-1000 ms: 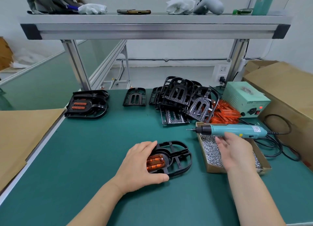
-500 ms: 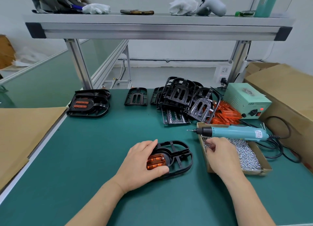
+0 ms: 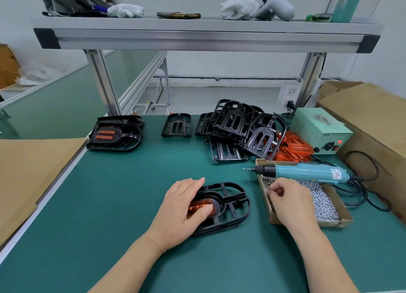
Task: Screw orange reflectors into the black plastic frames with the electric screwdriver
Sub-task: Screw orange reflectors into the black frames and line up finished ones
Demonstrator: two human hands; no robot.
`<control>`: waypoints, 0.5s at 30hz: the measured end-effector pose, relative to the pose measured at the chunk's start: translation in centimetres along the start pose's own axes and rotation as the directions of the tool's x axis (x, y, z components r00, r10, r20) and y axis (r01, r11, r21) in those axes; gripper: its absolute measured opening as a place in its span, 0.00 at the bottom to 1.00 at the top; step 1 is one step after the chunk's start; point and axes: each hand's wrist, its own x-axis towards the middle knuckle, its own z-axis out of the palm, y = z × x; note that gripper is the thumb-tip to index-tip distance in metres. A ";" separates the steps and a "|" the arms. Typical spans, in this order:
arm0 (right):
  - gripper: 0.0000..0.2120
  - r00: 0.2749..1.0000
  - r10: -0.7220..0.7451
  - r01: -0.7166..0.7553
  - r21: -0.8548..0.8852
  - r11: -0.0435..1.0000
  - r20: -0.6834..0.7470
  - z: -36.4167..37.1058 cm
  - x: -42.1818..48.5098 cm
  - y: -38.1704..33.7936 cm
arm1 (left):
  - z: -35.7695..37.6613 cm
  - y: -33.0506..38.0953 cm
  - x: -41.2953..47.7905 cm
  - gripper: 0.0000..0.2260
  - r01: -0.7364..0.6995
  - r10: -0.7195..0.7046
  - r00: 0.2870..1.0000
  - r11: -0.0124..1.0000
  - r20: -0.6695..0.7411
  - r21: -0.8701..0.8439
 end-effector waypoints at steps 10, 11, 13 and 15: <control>0.07 0.982 -0.007 0.115 0.571 0.813 -0.188 -0.1 -1.5 -4.1 | 0.0 0.0 -0.3 0.18 -0.036 0.032 0.930 0.999 -0.366 -0.004; 0.07 0.994 -0.001 0.078 0.675 0.734 -0.113 0.2 -1.9 -5.1 | 0.0 0.0 -0.3 0.18 -0.041 0.039 0.922 0.999 -0.384 0.005; 0.07 0.998 -0.018 -0.037 0.815 0.579 0.058 1.0 -2.7 -7.1 | 0.0 -0.1 -0.3 0.17 -0.057 0.062 0.906 0.998 -0.418 0.025; 0.07 0.982 -0.028 -0.151 0.874 0.461 0.184 2.1 -3.4 -8.7 | 0.0 -0.2 -0.2 0.16 -0.079 0.093 0.888 0.996 -0.450 0.051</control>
